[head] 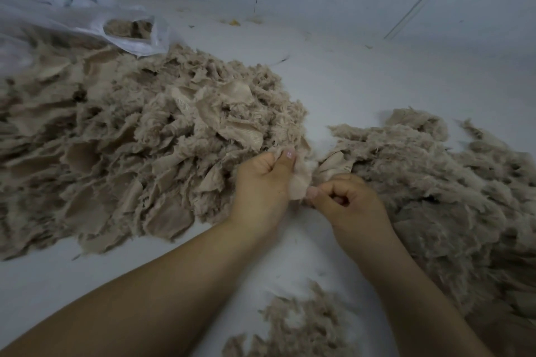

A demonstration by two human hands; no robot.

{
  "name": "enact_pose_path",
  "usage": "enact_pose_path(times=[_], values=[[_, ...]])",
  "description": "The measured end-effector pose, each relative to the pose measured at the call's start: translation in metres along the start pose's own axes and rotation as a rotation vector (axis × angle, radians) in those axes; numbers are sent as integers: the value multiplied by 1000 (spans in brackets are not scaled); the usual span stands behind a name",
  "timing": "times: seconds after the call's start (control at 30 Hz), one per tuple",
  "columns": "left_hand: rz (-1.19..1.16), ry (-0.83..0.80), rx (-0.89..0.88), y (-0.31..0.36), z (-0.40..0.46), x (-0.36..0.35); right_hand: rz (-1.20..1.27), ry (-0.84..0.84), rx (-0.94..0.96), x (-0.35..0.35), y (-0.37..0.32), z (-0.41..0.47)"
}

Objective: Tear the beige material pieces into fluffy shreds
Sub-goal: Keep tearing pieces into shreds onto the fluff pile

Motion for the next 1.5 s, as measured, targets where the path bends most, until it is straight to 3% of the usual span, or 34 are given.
enact_pose_path(times=[0.1,0.23,0.33,0.47,0.73,0.87,0.97,1.07,1.2,1.4,1.5], values=[[182,55,-171,20,8,13,20,78,-67,9,11,3],[973,5,-771,62,-1,1,200,204,-250,23,26,2],[1384,-43,-952,66,-6,-13,209,203,-256,22,27,3],[1388,-82,-1065,75,-17,-23,203,204,-293,21,33,3],[1357,-218,-1129,58,-56,-50,289,215,-330,19,38,7],[1406,-361,-1237,41,-65,-71,348,168,-300,11,26,6],[1315,-498,-1301,35,-74,-80,250,84,-212,7,14,3],[1181,-550,-1274,31,-81,-73,131,61,-199,10,12,5],[993,-572,-1093,32,-76,-59,87,-10,-172,7,5,3],[521,-344,-626,37,-43,-36,125,-77,-178,4,13,2],[250,-281,-279,21,-26,-28,96,-41,-172,7,17,5]])
Point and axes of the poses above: each hand's wrist, its own z-axis towards the middle knuckle, its own x-axis out of the back of the hand, y = z × x, the point moved 10 cm from there along z, towards the middle knuckle, and after that the axes turned 13 degrees about y, right-handed, at the moved point
